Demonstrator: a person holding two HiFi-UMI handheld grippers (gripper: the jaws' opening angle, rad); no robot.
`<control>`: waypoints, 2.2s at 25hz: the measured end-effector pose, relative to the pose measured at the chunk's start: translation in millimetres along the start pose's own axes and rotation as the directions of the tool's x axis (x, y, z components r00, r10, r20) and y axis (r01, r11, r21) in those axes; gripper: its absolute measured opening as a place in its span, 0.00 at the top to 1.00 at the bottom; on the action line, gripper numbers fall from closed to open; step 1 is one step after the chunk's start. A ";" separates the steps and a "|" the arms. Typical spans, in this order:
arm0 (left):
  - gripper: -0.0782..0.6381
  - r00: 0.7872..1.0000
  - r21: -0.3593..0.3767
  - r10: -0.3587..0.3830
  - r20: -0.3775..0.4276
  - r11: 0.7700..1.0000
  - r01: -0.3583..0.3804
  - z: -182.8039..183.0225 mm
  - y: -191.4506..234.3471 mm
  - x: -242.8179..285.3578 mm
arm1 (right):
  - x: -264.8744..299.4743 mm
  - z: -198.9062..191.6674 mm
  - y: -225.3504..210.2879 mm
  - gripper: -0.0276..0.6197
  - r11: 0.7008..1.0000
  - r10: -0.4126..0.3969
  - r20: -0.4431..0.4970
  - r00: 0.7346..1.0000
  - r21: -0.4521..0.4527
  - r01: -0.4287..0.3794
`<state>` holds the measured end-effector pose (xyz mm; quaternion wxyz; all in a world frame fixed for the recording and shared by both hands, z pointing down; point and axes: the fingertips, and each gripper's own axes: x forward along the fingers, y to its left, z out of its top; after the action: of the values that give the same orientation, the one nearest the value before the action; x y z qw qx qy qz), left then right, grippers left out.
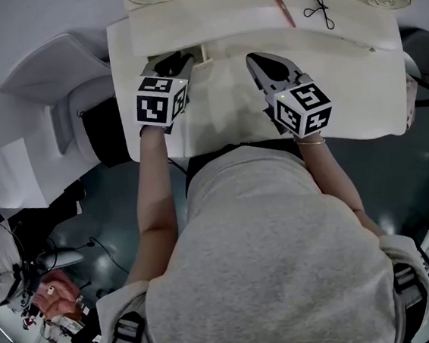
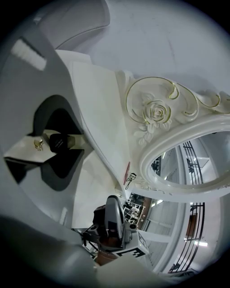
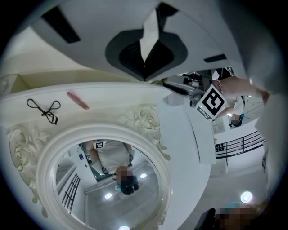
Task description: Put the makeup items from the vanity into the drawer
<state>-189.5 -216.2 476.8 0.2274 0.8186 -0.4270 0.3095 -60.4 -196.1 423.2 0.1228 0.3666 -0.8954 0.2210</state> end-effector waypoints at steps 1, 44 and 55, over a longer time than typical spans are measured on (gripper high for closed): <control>0.74 1.000 -0.002 0.002 0.001 1.000 -0.002 0.0 0.0 -0.2 | 0.0 0.7 0.2 0.95 1.000 0.000 0.003 1.000 0.000 0.000; 0.74 0.993 -0.081 0.113 0.029 0.991 -0.111 -9.2 29.4 -24.1 | -5.0 4.2 -1.4 0.95 1.000 -0.004 0.026 1.000 -0.007 0.004; 0.74 0.995 -0.085 0.098 0.004 0.992 -0.097 -16.6 37.3 -21.1 | -3.1 2.7 1.2 0.95 1.000 0.004 0.019 1.000 -0.012 -0.004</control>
<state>-235.4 -213.7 477.7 0.2446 0.7877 -0.4802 0.2984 -59.2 -194.8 419.2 0.1162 0.3661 -0.8985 0.2126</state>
